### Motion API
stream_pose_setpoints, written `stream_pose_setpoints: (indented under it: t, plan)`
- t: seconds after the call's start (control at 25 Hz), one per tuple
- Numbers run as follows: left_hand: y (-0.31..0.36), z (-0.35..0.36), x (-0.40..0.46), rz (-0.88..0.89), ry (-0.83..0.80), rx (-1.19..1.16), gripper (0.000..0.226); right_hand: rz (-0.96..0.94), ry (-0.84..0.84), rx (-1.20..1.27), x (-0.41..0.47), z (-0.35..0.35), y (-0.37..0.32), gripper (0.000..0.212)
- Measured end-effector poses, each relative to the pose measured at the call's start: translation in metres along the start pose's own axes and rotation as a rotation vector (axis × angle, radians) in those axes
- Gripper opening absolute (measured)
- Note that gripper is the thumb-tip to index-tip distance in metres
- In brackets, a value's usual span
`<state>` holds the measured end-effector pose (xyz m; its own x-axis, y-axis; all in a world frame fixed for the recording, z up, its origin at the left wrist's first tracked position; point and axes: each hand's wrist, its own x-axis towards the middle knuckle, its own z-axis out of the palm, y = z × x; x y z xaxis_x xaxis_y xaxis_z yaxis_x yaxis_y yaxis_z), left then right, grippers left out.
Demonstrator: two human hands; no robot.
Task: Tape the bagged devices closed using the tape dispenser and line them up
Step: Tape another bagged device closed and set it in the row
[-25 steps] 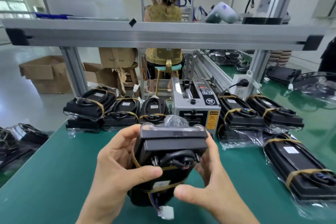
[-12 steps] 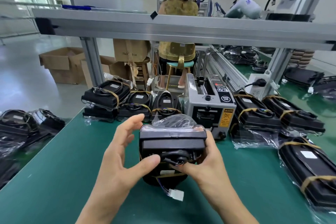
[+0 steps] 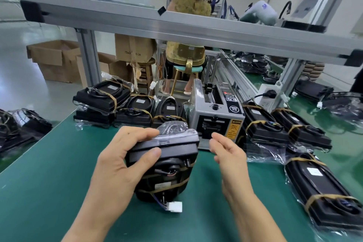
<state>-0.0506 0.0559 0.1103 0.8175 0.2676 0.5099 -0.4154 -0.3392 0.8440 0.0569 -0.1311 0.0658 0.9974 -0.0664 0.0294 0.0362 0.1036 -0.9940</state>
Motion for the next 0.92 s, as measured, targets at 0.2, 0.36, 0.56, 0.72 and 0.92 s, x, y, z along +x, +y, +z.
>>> stream_pose_setpoints:
  t: [0.2, 0.36, 0.56, 0.72, 0.92]
  plan:
    - [0.006, 0.005, 0.001, -0.015, -0.018, -0.030, 0.026, 0.034, 0.259, -0.025, 0.034, 0.012, -0.006, 0.017]
    - [0.009, 0.010, 0.000, -0.014, -0.013, -0.030, 0.026, -0.100, 0.051, -0.052, 0.015, 0.022, -0.037, 0.024]
    - [0.009, 0.013, 0.002, 0.012, -0.021, -0.024, 0.026, -0.572, -0.332, -0.238, -0.042, 0.031, -0.070, 0.008]
    - [0.006, 0.010, 0.002, 0.022, -0.008, -0.002, 0.026, -0.589, -0.310, -0.526, -0.051, 0.032, -0.076, 0.010]
    - [0.004, 0.006, 0.000, 0.019, 0.005, 0.001, 0.026, -0.609, -0.294, -0.609, -0.049, 0.034, -0.070, 0.005]
